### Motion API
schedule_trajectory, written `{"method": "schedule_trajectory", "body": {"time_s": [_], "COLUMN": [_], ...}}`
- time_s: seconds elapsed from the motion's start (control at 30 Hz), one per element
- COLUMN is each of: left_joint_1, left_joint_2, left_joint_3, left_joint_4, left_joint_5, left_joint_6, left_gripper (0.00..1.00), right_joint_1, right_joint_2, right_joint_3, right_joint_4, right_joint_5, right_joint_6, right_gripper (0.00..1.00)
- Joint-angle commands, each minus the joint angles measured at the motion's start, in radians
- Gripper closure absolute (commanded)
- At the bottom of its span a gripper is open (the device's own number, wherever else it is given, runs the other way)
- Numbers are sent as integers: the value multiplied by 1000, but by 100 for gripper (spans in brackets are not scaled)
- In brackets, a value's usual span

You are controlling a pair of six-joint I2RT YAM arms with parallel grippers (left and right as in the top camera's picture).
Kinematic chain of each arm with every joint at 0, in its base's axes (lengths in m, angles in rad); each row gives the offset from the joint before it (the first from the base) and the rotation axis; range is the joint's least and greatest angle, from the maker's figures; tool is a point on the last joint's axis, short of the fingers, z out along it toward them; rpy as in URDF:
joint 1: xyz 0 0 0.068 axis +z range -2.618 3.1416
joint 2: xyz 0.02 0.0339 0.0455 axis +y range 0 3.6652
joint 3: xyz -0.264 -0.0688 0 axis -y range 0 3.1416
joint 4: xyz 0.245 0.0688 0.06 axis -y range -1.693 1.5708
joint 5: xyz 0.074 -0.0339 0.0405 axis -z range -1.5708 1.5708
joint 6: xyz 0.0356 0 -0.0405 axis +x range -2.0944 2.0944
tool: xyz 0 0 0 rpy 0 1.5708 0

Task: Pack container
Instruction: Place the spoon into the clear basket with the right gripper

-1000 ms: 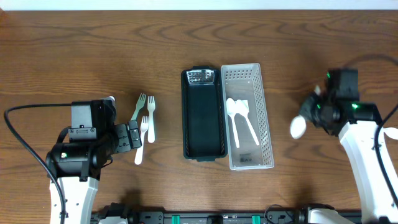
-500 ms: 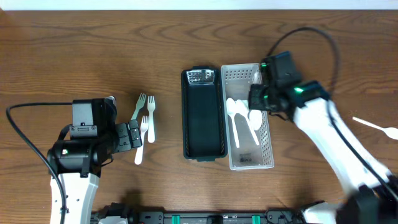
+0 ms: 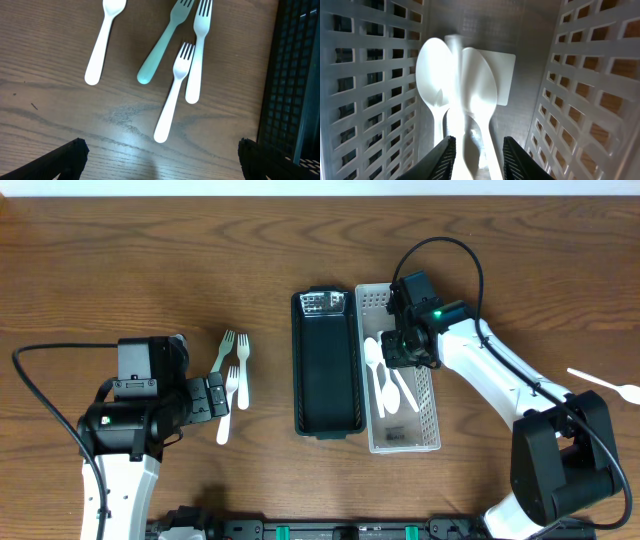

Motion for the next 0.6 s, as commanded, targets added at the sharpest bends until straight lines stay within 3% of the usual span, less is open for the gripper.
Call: {"method": "schedule_trajectory", "body": {"time_s": [0.0, 0.3, 0.5, 0.53, 0.57], "left_joint_1": [2, 2, 2, 2, 2], "left_joint_2": [3, 3, 3, 3, 3], "left_joint_3": [21, 21, 21, 21, 21], "left_joint_4": [-6, -6, -6, -6, -6], "left_joint_5": [3, 3, 3, 3, 3], "left_joint_6": [-6, -6, -6, -6, -6], "left_gripper": [2, 2, 2, 2, 2], "right_joint_1": [9, -102, -422, -469, -529], "right_joint_2": [-11, -175, -256, -256, -254], "right_joint_3": [44, 320, 358, 358, 357], "right_joint_4": [-15, -237, -423, -442, -462], "right_joint_5": [4, 249, 272, 265, 257], "right_joint_6": [-28, 208, 454, 475, 500], "right_gripper": [66, 64, 62, 57, 44]}}
